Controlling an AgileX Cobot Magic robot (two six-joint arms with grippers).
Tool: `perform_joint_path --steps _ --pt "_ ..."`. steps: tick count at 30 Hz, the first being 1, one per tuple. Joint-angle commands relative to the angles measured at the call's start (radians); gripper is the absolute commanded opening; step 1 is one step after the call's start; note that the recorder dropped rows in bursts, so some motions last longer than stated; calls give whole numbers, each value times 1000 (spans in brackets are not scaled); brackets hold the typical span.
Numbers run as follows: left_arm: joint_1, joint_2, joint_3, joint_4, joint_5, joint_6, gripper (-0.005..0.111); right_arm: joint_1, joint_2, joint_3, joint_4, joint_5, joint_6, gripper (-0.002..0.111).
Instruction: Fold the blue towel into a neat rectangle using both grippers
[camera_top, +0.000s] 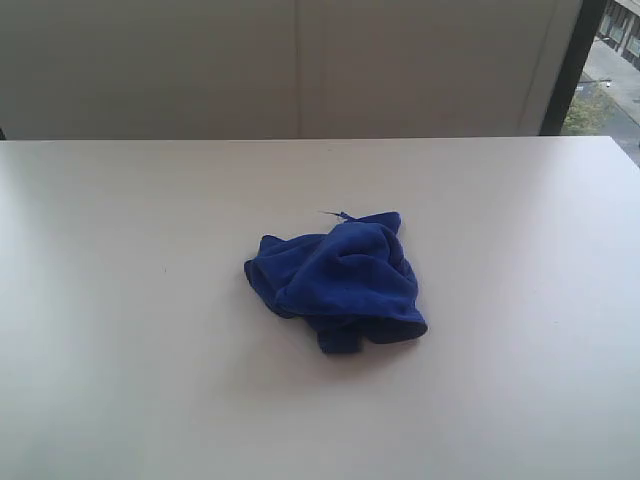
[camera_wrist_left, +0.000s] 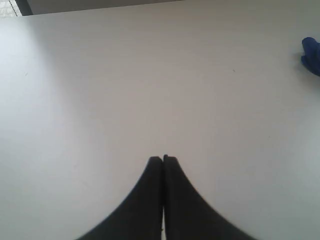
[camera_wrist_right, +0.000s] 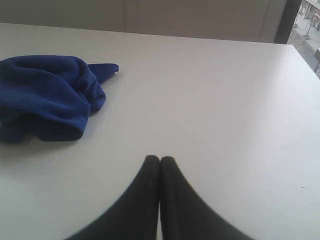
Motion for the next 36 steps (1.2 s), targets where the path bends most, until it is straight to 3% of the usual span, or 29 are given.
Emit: perform_joint_path --steps 1,21,36 --pt "-4 -5 3 -3 -4 0 0 1 -6 2 -9 -6 0 0" --pt "-4 -5 3 -3 -6 0 0 1 -6 2 -9 -6 0 0" --pt "-4 -5 3 -3 -318 0 0 1 -6 2 -9 -6 0 0"
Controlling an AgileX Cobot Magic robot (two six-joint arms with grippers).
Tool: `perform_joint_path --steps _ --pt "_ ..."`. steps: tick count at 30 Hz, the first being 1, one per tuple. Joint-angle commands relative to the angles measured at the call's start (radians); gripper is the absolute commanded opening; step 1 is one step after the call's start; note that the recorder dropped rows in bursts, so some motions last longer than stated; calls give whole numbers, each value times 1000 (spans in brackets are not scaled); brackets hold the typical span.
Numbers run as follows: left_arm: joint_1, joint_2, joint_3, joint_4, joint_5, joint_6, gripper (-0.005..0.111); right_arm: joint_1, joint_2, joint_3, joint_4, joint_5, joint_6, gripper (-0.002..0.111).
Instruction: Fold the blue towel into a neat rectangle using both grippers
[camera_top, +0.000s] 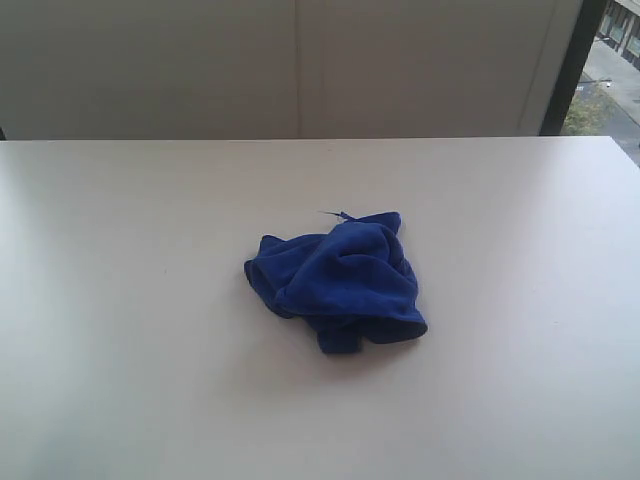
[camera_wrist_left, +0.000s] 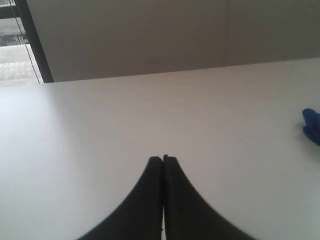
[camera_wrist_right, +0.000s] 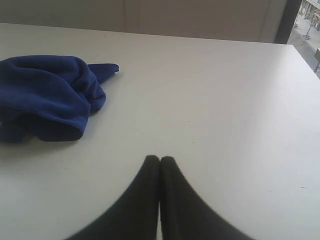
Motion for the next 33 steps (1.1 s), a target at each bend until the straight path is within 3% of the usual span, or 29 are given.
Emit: perform_joint_path --steps 1,5,20,26,33 --pt "-4 -5 3 -3 -107 0 0 1 -6 2 -9 -6 0 0" --pt "-4 -5 3 -3 -212 0 0 1 -6 2 -9 -6 0 0" --pt "-4 -5 3 -3 -240 -10 0 1 -6 2 -9 -6 0 0" --pt "-4 -5 3 -3 -259 -462 0 1 -6 2 -9 -6 0 0" --pt "-4 -5 3 5 -292 -488 0 1 -6 2 -9 -6 0 0"
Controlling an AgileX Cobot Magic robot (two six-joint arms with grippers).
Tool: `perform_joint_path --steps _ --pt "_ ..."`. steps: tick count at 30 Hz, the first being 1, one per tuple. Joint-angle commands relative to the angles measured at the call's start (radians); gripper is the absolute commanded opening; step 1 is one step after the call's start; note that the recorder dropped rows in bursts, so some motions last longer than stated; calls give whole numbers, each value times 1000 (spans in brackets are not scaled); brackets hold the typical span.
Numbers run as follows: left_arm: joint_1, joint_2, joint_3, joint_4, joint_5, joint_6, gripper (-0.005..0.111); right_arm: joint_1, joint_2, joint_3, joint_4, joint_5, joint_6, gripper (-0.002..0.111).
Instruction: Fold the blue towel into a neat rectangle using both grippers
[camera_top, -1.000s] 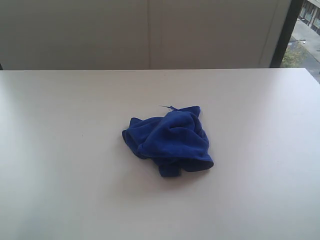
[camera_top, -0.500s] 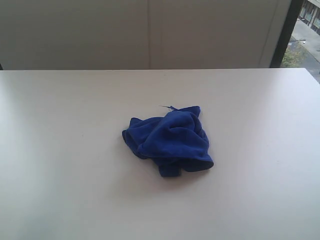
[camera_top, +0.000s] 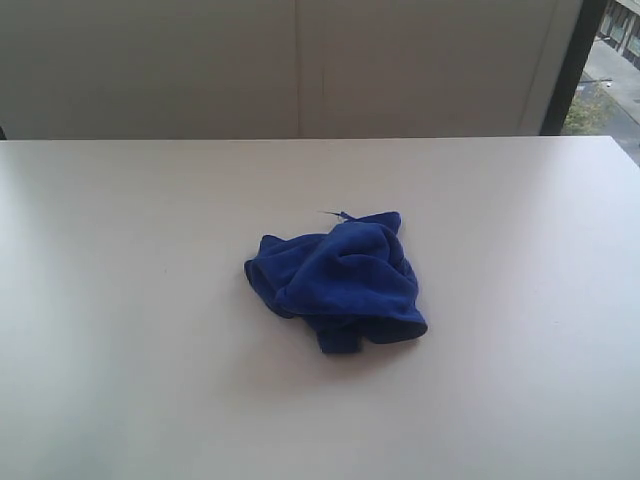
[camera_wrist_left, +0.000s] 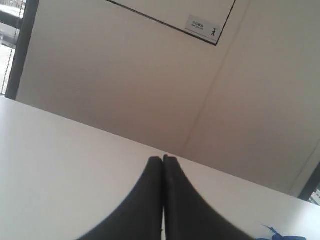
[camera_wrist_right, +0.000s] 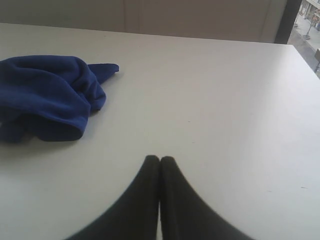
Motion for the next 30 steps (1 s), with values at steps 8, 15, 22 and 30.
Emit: perform_joint_path --steps 8,15,22,30 --pt "-4 5 -45 97 -159 -28 0 1 -6 2 -9 -6 0 0" --pt "-4 161 -192 318 -151 -50 0 1 -6 2 -9 -6 0 0" --pt "-4 458 -308 995 -162 -416 0 1 -6 2 -9 -6 0 0" --pt "-6 795 -335 1301 -341 -599 0 1 -6 2 -9 -6 0 0"
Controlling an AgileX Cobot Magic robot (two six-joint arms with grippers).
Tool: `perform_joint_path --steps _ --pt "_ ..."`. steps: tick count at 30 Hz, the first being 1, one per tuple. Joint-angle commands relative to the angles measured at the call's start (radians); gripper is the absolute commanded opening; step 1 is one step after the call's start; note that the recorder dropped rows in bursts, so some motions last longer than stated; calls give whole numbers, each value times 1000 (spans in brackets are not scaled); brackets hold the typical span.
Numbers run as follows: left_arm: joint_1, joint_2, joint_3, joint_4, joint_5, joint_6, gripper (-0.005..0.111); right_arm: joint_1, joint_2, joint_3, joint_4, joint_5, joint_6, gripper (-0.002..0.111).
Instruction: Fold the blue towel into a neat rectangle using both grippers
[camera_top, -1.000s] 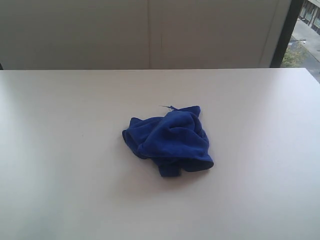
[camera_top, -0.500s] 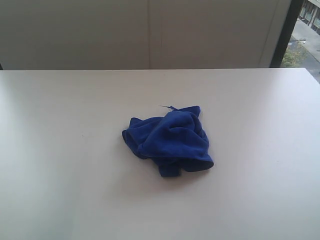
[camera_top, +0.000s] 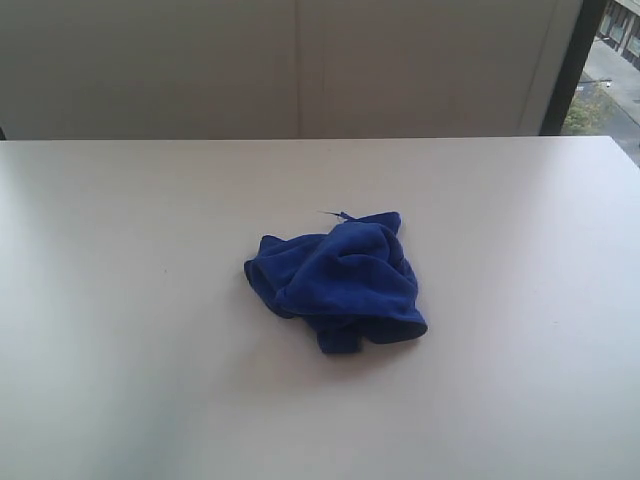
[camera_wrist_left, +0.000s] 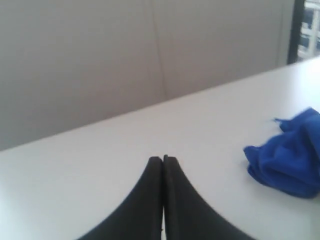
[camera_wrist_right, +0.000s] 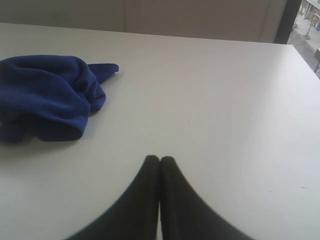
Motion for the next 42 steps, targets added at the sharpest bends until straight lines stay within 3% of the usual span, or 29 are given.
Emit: perform_joint_path --steps 1,5,8,14,24,34,42 --pt "-6 159 -24 137 -135 -45 0 1 -6 2 -9 -6 0 0" --pt "-6 270 -32 159 -326 22 0 1 -6 2 -9 -6 0 0" --pt "-6 315 -32 157 -377 99 0 1 -6 2 -9 -6 0 0" --pt "-24 332 -32 149 -390 130 0 1 -6 2 -9 -6 0 0" --pt "-183 332 -32 117 -310 230 0 1 -6 2 -9 -6 0 0" --pt "-187 370 -103 86 -276 270 0 1 -6 2 -9 -6 0 0" --pt "-187 543 -103 101 -342 283 3 0 -6 2 -7 -11 0 0"
